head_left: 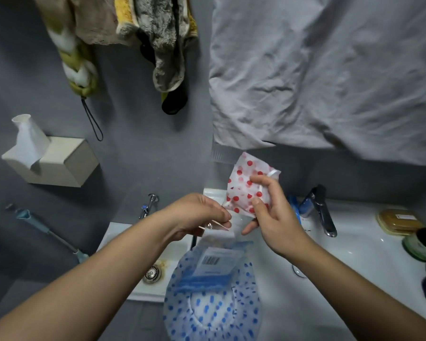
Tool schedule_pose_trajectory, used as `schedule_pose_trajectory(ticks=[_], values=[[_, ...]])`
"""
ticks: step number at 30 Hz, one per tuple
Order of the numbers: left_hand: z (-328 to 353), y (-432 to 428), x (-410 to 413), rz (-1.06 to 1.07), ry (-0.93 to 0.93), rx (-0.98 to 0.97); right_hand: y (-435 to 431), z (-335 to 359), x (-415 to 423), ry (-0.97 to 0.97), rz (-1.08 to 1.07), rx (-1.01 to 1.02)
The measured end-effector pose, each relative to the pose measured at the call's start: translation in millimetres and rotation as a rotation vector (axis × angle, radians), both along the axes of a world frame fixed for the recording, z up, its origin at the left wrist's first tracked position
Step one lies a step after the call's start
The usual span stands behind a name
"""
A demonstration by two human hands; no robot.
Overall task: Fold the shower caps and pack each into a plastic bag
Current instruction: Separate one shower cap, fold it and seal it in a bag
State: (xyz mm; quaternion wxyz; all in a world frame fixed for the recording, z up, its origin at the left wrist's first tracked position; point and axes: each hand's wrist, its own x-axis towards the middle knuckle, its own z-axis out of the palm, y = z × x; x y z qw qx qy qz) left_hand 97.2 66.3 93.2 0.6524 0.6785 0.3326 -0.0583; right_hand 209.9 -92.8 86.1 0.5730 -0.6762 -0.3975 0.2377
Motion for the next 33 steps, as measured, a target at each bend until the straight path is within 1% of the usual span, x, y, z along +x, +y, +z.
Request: schedule_pose_trajectory(ticks=[3, 6, 10, 15, 17, 21, 23, 25, 30, 33], values=[[-13, -3, -5, -0.012, 0.045, 0.064, -5, -8, -10, 0.018, 0.003, -0.028], [-23, -11, -7, 0.007, 0.012, 0.116, -8, -14, -14, -0.007, -0.017, -0.045], [-31, -20, -8, -0.024, -0.041, 0.112, -11, -15, -12, -0.036, -0.014, -0.063], [-26, -26, -10, -0.083, -0.096, 0.091, -17, -12, -5, -0.088, 0.069, -0.068], [-24, -26, -11, -0.076, -0.116, 0.077, -20, -11, -3, -0.157, 0.087, -0.103], [-27, -28, -9, -0.016, -0.13, 0.019, -18, -9, 0, -0.477, 0.091, -0.205], [-29, -31, -9, 0.018, -0.133, -0.003, -14, -8, 1, -0.574, 0.099, -0.241], [-32, -34, -9, 0.044, -0.123, -0.02, -11, -7, 2, -0.606, 0.125, -0.283], [-37, -38, -10, 0.095, -0.102, -0.037, -9, -3, 6, -0.584, 0.213, -0.379], [-37, -37, -10, 0.104, -0.082, -0.081, -9, -2, 10, -0.628, 0.28, -0.45]])
